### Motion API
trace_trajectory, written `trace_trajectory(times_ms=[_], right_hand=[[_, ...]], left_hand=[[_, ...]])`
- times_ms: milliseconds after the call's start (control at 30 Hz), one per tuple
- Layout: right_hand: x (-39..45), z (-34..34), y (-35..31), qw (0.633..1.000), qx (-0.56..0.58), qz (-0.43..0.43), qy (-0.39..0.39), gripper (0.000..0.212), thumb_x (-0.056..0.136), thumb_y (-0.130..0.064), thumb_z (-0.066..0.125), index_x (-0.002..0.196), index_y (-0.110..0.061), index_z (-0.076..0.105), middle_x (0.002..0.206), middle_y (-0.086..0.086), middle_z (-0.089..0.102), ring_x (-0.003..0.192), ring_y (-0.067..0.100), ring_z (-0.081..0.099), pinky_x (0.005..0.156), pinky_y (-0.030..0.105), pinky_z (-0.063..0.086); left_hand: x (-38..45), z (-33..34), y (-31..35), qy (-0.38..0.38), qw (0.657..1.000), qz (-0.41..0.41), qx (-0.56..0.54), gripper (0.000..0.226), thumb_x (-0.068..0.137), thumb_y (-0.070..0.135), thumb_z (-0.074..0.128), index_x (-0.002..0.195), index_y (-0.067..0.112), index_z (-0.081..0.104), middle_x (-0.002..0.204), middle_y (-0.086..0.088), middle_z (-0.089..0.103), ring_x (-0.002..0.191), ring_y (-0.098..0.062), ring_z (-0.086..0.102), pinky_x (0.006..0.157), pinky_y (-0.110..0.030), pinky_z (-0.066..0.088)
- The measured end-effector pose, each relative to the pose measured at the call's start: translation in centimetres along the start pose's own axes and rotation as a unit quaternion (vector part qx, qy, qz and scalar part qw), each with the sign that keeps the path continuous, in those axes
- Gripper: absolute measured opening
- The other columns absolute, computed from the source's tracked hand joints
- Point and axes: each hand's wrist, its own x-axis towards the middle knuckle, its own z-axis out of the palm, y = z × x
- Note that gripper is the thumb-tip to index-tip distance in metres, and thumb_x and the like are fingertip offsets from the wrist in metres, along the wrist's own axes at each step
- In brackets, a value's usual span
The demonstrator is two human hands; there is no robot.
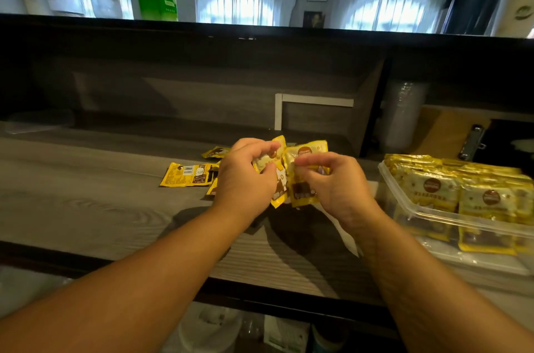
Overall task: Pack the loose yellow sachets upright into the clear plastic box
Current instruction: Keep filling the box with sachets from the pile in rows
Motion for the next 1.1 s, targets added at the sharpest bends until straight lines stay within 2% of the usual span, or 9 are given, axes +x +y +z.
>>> trace_trajectory(times_ms=[67,133,233,367,500,667,833,933,1100], right_hand=[[-0.1,-0.3,-0.3,0.999,0.016,-0.031,0.037,0.037,0.091,-0.008,0.063,0.111,-0.039,0.068,0.123,-0.014,0.056,0.104,0.006,0.056,0.071,0.019,0.056],[-0.3,-0.9,-1.0,0.995,0.066,-0.057,0.045,0.069,0.090,0.001,0.061,0.137,-0.047,0.046,0.112,-0.028,0.047,0.096,0.002,0.056,0.067,0.016,0.056],[-1.0,-2.6,-2.2,0.991,0.044,-0.107,0.068,0.090,0.086,0.007,0.064,0.146,-0.049,0.027,0.110,-0.028,0.039,0.091,0.000,0.055,0.064,0.015,0.054],[-2.2,-7.2,-4.1,0.984,-0.005,-0.163,0.068,0.070,0.085,0.005,0.066,0.132,-0.042,0.043,0.108,-0.019,0.049,0.095,0.004,0.056,0.056,0.009,0.050],[-2.6,-12.9,-5.0,0.976,-0.060,-0.176,0.116,0.052,0.085,0.001,0.066,0.115,-0.037,0.047,0.110,-0.013,0.052,0.098,0.008,0.055,0.051,0.015,0.050],[-2.8,-20.1,-3.5,0.978,-0.099,-0.103,0.151,0.032,0.091,-0.006,0.062,0.112,-0.027,0.052,0.094,-0.008,0.053,0.084,0.012,0.058,0.055,0.024,0.052],[-3.1,-25.0,-1.1,0.968,-0.209,-0.003,0.136,0.023,0.091,-0.012,0.060,0.109,-0.026,0.057,0.097,0.004,0.060,0.086,0.022,0.061,0.066,0.038,0.058],[-3.4,-26.5,-0.4,0.936,-0.329,-0.013,0.125,0.015,0.091,-0.018,0.063,0.105,-0.020,0.061,0.094,0.003,0.061,0.084,0.020,0.060,0.066,0.038,0.057],[-3.5,-27.6,0.5,0.827,-0.554,-0.034,0.092,0.021,0.085,-0.031,0.070,0.102,-0.018,0.069,0.096,0.001,0.056,0.084,0.018,0.056,0.073,0.038,0.055]], left_hand=[[0.0,0.4,1.0,0.018,1.000,-0.009,0.001,0.032,0.090,0.002,0.065,0.114,0.022,0.071,0.113,0.013,0.058,0.105,-0.003,0.054,0.073,-0.004,0.043],[0.1,0.6,2.1,0.032,0.999,-0.009,-0.001,0.033,0.091,0.002,0.065,0.117,0.022,0.070,0.113,0.014,0.057,0.104,-0.001,0.053,0.069,0.000,0.041],[0.3,0.7,3.7,0.039,0.999,-0.001,-0.010,0.034,0.091,0.003,0.065,0.115,0.025,0.070,0.111,0.017,0.055,0.104,-0.001,0.053,0.070,0.001,0.042],[0.5,1.5,6.2,0.031,0.998,0.006,-0.050,0.020,0.093,0.010,0.066,0.102,0.027,0.072,0.106,0.015,0.059,0.103,-0.006,0.057,0.078,-0.016,0.052],[0.3,3.5,8.9,0.006,0.998,0.025,-0.062,0.019,0.092,0.014,0.067,0.103,0.029,0.070,0.108,0.012,0.061,0.106,-0.011,0.060,0.082,-0.028,0.058],[-0.3,6.3,12.5,-0.054,0.995,0.048,-0.073,0.042,0.093,0.012,0.066,0.128,0.034,0.058,0.115,0.015,0.056,0.110,-0.008,0.056,0.075,-0.016,0.055],[-0.6,9.6,15.6,-0.104,0.992,0.038,-0.065,0.018,0.097,0.018,0.060,0.110,0.029,0.065,0.115,0.005,0.064,0.107,-0.015,0.062,0.081,-0.033,0.060],[-0.9,11.5,16.7,-0.161,0.985,0.026,-0.053,0.016,0.097,0.018,0.060,0.109,0.028,0.064,0.111,0.005,0.062,0.105,-0.015,0.060,0.081,-0.032,0.060],[-0.9,13.9,17.4,-0.238,0.968,0.075,0.040,0.011,0.095,0.020,0.064,0.104,0.025,0.067,0.101,0.005,0.063,0.091,-0.011,0.059,0.064,-0.018,0.050]])
